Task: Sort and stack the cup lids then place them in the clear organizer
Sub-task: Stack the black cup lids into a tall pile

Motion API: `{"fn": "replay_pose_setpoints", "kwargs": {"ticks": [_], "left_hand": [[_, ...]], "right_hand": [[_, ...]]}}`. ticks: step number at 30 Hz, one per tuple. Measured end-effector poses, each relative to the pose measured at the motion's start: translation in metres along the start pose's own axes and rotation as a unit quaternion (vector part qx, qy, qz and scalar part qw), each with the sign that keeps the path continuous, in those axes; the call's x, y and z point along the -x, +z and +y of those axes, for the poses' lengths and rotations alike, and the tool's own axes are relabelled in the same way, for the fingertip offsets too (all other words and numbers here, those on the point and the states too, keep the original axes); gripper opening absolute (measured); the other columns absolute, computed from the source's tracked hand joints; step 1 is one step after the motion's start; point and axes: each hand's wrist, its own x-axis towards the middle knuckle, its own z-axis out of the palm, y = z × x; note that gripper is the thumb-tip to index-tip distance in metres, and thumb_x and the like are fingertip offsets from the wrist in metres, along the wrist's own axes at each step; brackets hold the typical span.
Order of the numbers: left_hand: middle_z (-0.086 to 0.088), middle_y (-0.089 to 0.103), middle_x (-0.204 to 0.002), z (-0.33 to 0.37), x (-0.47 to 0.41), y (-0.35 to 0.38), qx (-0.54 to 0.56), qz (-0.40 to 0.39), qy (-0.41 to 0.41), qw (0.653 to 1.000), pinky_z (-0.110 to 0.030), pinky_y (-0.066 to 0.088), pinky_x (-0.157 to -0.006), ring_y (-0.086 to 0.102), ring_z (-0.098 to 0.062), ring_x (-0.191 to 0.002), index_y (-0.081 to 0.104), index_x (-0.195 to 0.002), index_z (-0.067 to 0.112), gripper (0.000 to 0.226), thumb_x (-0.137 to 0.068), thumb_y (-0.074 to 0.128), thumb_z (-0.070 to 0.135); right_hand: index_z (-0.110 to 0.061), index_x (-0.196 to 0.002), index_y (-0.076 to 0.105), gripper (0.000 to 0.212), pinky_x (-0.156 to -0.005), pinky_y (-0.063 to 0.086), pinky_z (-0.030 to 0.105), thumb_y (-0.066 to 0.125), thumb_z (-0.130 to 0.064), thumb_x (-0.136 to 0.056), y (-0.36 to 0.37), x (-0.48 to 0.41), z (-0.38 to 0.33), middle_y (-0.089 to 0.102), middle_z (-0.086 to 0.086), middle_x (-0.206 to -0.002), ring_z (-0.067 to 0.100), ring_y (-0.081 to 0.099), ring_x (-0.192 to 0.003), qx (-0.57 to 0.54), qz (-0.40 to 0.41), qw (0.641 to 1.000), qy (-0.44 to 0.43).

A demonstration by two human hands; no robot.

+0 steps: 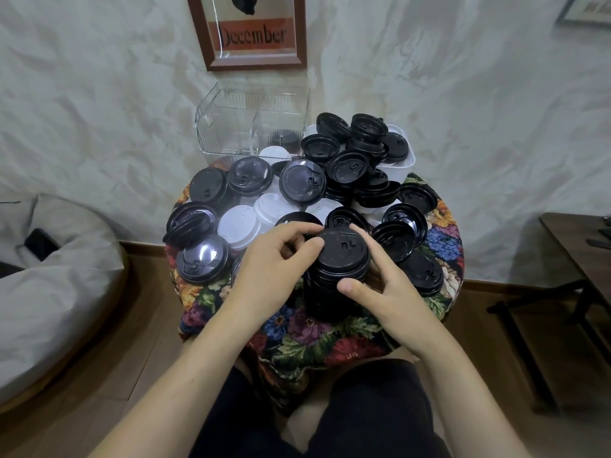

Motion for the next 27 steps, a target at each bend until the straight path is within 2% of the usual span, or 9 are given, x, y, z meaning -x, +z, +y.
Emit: {"fn": "replay_pose_setpoints", "kwargs": {"ticks": [2, 4, 7, 10, 13, 16, 19, 23, 27], "left_hand": [[0.018, 0.065, -0.098, -0.001, 0.001, 0.0, -0.014, -0.002, 0.011, 1.0, -0.023, 0.05, -0.081, 0.059, -0.009, -0.082, 0.074, -0.113, 0.045, 0.021, -0.094, 0.064, 0.042], [0.023, 0.063, -0.122, 0.0, 0.003, 0.0, -0.009, -0.042, 0.027, 0.999, -0.024, 0.05, -0.095, 0.062, -0.003, -0.106, 0.072, -0.123, 0.043, 0.028, -0.097, 0.062, 0.04], [0.023, 0.058, -0.143, 0.004, 0.007, 0.002, 0.001, -0.12, 0.034, 0.992, -0.026, 0.044, -0.11, 0.051, 0.001, -0.136, 0.065, -0.136, 0.037, 0.04, -0.097, 0.066, 0.041], [0.021, 0.061, -0.142, 0.007, 0.008, 0.001, 0.01, -0.128, 0.028, 0.991, -0.028, 0.046, -0.112, 0.054, 0.0, -0.133, 0.064, -0.139, 0.034, 0.042, -0.097, 0.07, 0.036], [0.02, 0.06, -0.142, 0.007, 0.008, -0.002, 0.001, -0.138, 0.03, 0.99, -0.027, 0.046, -0.11, 0.055, -0.001, -0.133, 0.062, -0.14, 0.036, 0.049, -0.092, 0.068, 0.044], [0.022, 0.058, -0.142, 0.006, 0.008, -0.004, -0.015, -0.158, 0.03, 0.987, -0.023, 0.046, -0.107, 0.054, -0.002, -0.133, 0.059, -0.141, 0.038, 0.051, -0.092, 0.066, 0.047], [0.021, 0.058, -0.143, 0.004, 0.009, -0.005, -0.017, -0.172, 0.022, 0.985, -0.028, 0.045, -0.11, 0.055, -0.004, -0.133, 0.054, -0.146, 0.039, 0.055, -0.093, 0.07, 0.044], [0.023, 0.055, -0.147, -0.002, 0.01, -0.003, -0.012, -0.169, 0.013, 0.985, -0.037, 0.042, -0.116, 0.053, -0.004, -0.136, 0.044, -0.153, 0.037, 0.069, -0.092, 0.075, 0.041], [0.019, 0.062, -0.141, -0.005, 0.011, -0.001, -0.006, -0.169, 0.005, 0.986, -0.04, 0.043, -0.116, 0.058, -0.007, -0.132, 0.047, -0.152, 0.036, 0.067, -0.092, 0.077, 0.037]], "right_hand": [[-0.042, -0.157, 0.035, 0.077, -0.119, 0.038, 0.032, 0.073, -0.04, -0.091, 0.001, 0.0, 0.001, 0.052, -0.03, -0.147, -0.006, 0.047, -0.139, -0.007, 0.0, 1.0, -0.002], [-0.04, -0.158, 0.035, 0.074, -0.121, 0.037, 0.039, 0.072, -0.04, -0.094, 0.002, 0.001, 0.002, 0.053, -0.024, -0.15, -0.002, 0.047, -0.141, -0.009, -0.001, 1.0, -0.009], [-0.038, -0.158, 0.036, 0.072, -0.121, 0.036, 0.039, 0.07, -0.039, -0.095, 0.001, 0.002, 0.002, 0.052, -0.023, -0.15, -0.003, 0.046, -0.14, -0.012, 0.001, 1.0, -0.014], [-0.04, -0.157, 0.036, 0.07, -0.12, 0.038, 0.038, 0.069, -0.047, -0.097, 0.0, 0.003, 0.002, 0.053, -0.025, -0.149, -0.003, 0.047, -0.14, -0.01, -0.002, 1.0, -0.013], [-0.043, -0.156, 0.036, 0.068, -0.116, 0.044, 0.036, 0.063, -0.059, -0.096, 0.0, 0.002, 0.004, 0.054, -0.028, -0.146, -0.004, 0.049, -0.138, -0.015, 0.011, 1.0, -0.014], [-0.047, -0.155, 0.036, 0.064, -0.115, 0.045, 0.031, 0.063, -0.049, -0.097, -0.001, 0.0, 0.002, 0.054, -0.028, -0.147, -0.004, 0.05, -0.137, -0.031, 0.019, 0.999, -0.012], [-0.044, -0.153, 0.043, 0.061, -0.117, 0.044, 0.039, 0.065, -0.052, -0.097, -0.002, -0.002, 0.004, 0.055, -0.021, -0.148, 0.002, 0.052, -0.138, -0.016, 0.013, 1.0, -0.018], [-0.042, -0.152, 0.044, 0.075, -0.119, 0.04, 0.044, 0.066, -0.07, -0.087, -0.003, -0.003, 0.005, 0.057, -0.018, -0.147, 0.006, 0.052, -0.139, -0.016, 0.003, 1.0, -0.027], [-0.041, -0.152, 0.044, 0.077, -0.118, 0.04, 0.043, 0.068, -0.07, -0.086, -0.005, -0.003, 0.005, 0.058, -0.017, -0.146, 0.007, 0.052, -0.139, -0.021, -0.012, 0.999, -0.027]]}}
